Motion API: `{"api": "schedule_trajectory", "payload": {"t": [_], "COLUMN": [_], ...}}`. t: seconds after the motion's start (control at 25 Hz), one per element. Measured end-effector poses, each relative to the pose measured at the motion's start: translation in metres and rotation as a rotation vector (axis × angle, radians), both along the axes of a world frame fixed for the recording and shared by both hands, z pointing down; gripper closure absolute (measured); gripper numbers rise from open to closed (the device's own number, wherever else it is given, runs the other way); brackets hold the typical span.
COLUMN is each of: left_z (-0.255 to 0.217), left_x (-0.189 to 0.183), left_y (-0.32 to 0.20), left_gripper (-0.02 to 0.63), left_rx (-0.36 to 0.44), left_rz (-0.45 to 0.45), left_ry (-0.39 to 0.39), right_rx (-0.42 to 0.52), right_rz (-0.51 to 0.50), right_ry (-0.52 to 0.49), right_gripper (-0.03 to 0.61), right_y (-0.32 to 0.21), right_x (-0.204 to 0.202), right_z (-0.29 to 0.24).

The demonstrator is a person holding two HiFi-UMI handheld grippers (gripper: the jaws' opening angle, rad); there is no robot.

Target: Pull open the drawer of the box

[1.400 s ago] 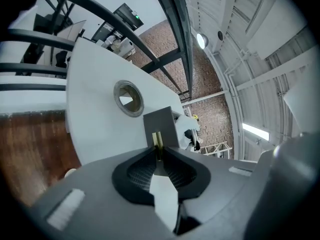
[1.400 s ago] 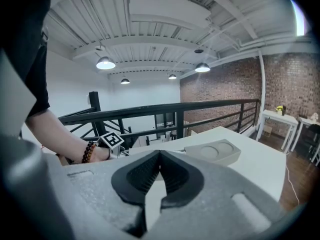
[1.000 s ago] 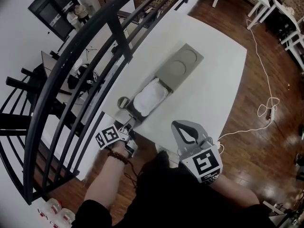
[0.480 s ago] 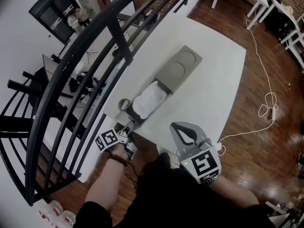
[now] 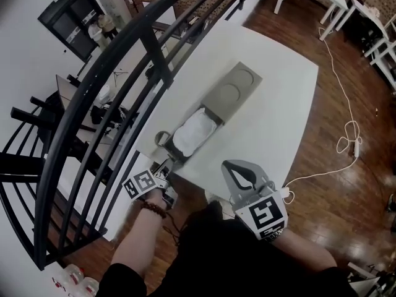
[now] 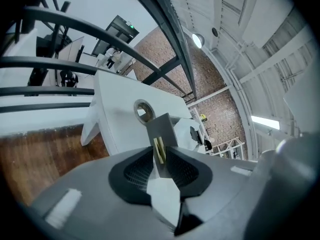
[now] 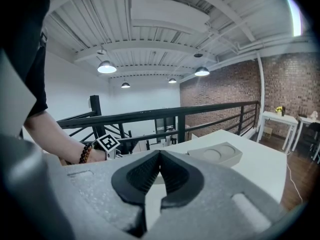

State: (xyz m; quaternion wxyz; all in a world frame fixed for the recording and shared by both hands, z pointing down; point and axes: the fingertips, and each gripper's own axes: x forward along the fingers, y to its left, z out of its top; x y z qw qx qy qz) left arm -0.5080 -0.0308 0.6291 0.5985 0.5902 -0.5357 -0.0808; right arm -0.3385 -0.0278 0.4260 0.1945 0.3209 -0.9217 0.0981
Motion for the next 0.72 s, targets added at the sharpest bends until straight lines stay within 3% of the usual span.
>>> {"api": "schedule_trajectory", "payload": {"t": [0.16,0.28,0.44,0.56,0.72], "left_z": [-0.018,-0.050,-0.101,-0.130,-0.156], "left_x": [-0.009,-0.009,0.030,0.072,0.127], "left_y": [0.001,-0.002,-0.004,0.000,0.016], "left_gripper": [0.534,0.559,0.594,0.597,0.597], "left_rx": [0.045,0.130,0.275,0.368,0.444], "left_rz": [0.012,0.047,0.172,0.262,0.327], "left_ry": [-0.170,-0.348,-0.540,-0.620,-0.650], "right_rx": [0.001,0.000,-0.002,0.011,0.034], "right_rz": [0.006,-0.004,-0.020,-0.047,-0.087], "right_ry": [-0.008,-0.015,-0.036,-0.048,-0.059], "right_gripper": [0.586,0.586,0.586,0.586,0.586], "right_y": [0.000,0.001,0.005,0.010,0.023], "right_x": [0.005,0.010,0.021,0.029,0.045], "right_z": [-0.006,-0.008,-0.015,-0.020,-0.028]}}
